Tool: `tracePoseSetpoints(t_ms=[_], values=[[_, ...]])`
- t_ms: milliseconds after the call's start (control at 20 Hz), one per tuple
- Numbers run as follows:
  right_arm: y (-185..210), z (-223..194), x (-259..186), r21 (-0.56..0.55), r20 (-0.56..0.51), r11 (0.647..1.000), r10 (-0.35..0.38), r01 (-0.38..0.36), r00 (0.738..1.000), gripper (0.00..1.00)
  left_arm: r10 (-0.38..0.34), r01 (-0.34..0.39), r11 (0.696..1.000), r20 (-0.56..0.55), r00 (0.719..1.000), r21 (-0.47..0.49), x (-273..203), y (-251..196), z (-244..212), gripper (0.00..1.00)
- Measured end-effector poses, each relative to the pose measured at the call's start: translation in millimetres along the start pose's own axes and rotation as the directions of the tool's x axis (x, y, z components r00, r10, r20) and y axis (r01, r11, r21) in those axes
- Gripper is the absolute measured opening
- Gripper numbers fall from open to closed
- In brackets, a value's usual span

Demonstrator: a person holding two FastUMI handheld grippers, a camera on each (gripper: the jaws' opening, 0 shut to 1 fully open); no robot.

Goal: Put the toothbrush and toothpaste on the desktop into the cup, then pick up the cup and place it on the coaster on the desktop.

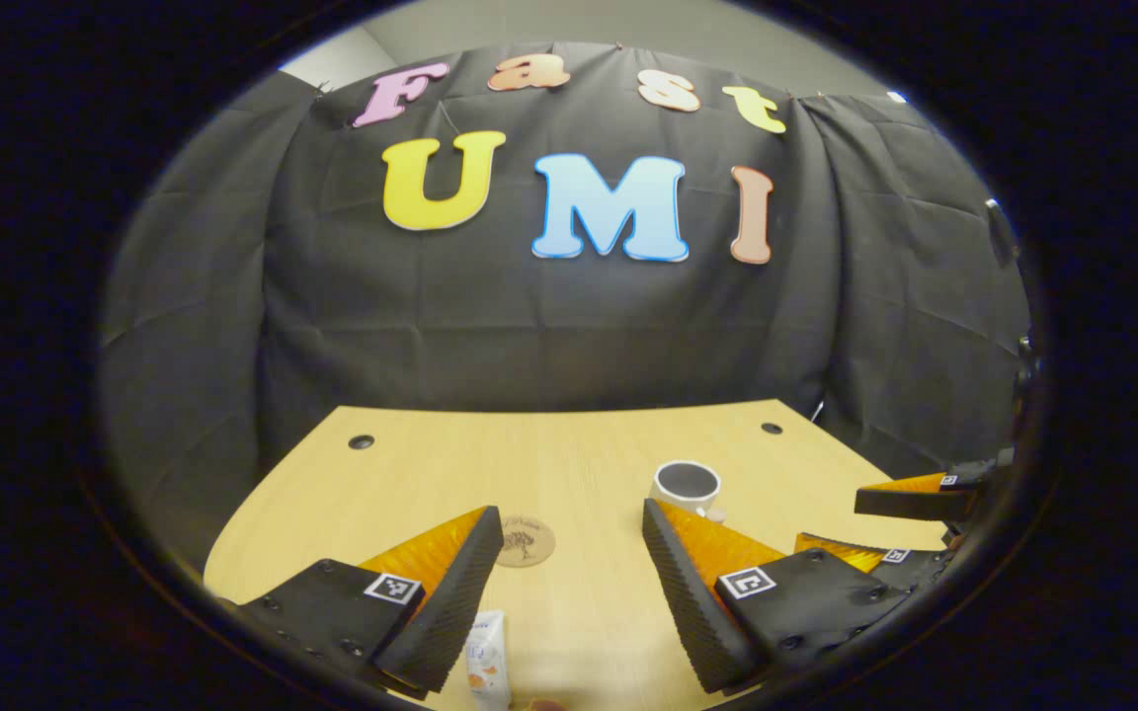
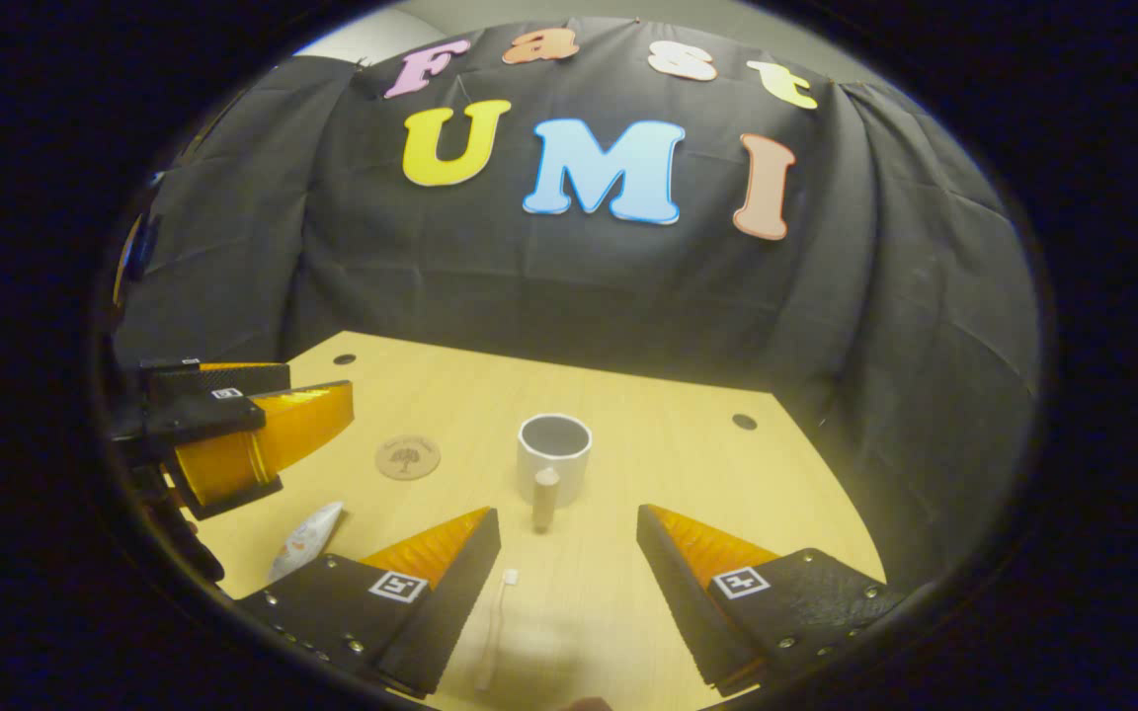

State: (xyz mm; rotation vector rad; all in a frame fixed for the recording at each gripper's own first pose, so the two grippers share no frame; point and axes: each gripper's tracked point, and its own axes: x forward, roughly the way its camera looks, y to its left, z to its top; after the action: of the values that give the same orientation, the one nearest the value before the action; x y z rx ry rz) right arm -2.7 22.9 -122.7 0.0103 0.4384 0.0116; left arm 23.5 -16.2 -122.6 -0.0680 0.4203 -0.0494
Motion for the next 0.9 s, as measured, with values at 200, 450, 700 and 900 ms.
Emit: tracePoseSetpoints(t_ms=[200,450,700,900], values=[[12.0,-27.2,7.0,0.004,-0.119,1.0,0.029,-0.029,0.993,0.89,-0.005,-0.001,0.999,-0.165,0.986,-0.036,12.2,5.7,-44.5,0.94],[27.7,-54.0,15.9,0.043,-0.236,0.997,0.078,-0.069,0.969,0.89,0.001,-0.017,0.999,-0.335,0.942,-0.046,13.1,12.3,-88.8,0.94],[42.3,-84.4,15.4,0.077,-0.346,0.993,0.111,-0.09,0.932,0.89,0.016,-0.041,0.998,-0.479,0.877,-0.041,8.0,24.6,-124.7,0.95],[49.5,-102.9,11.6,0.107,-0.427,0.989,0.141,-0.105,0.893,0.89,0.014,-0.056,0.997,-0.593,0.805,-0.053,5.5,28.8,-154.0,0.95]])
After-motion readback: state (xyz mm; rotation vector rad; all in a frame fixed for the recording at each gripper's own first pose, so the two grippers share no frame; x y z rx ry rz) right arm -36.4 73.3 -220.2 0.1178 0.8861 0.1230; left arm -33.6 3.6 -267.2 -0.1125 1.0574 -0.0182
